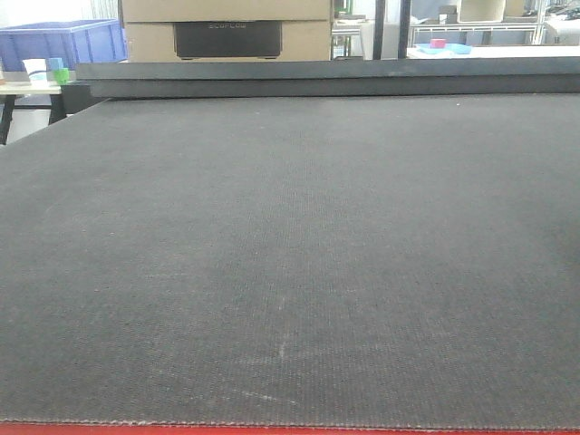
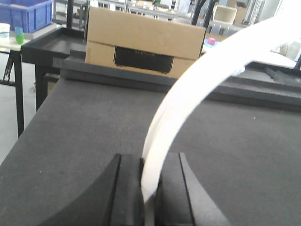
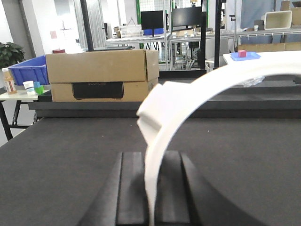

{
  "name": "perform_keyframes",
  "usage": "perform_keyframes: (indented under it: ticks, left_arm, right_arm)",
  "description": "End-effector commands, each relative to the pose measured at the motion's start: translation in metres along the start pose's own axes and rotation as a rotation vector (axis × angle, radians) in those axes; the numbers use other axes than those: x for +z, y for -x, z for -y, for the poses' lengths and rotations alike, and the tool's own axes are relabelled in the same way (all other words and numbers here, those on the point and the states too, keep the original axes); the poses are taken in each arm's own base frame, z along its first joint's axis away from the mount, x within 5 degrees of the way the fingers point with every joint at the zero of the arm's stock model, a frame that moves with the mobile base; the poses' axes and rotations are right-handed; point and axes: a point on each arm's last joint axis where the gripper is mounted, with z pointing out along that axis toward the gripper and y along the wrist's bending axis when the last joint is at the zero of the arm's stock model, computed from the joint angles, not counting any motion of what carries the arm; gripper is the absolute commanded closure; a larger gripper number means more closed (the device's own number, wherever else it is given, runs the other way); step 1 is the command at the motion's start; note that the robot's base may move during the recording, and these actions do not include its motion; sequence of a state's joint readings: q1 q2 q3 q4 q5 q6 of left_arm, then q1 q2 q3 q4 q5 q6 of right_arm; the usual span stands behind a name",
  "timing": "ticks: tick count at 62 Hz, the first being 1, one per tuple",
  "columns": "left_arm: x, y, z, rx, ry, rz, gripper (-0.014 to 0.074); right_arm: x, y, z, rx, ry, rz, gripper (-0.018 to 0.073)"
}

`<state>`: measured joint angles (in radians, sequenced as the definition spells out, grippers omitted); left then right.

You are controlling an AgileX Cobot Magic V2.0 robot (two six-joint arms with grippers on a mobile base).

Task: Grab PVC pipe and place in blue bin
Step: 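Hold both white arcs raised in the grippers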

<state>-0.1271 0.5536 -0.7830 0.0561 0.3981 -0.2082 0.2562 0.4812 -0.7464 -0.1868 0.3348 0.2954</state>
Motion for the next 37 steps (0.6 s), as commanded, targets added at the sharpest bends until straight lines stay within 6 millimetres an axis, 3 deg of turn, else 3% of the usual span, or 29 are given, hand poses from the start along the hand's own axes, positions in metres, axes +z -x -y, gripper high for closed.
perform_keyframes:
  ticks: [1,37]
  left_arm:
    - [-0.0024,0.0048,0.0003,-0.004,-0.004,0.052,0.0707]
    - [-0.0024,0.0050,0.0003,-0.004,-0.005,0.055,0.0707]
  right_arm:
    - [-0.0014,0.0032,-0.0004,-0.021,0.005,0.039,0.0728]
    - [-0.0014,0.0032,-0.0004,-0.021,0.005,0.039,0.0728]
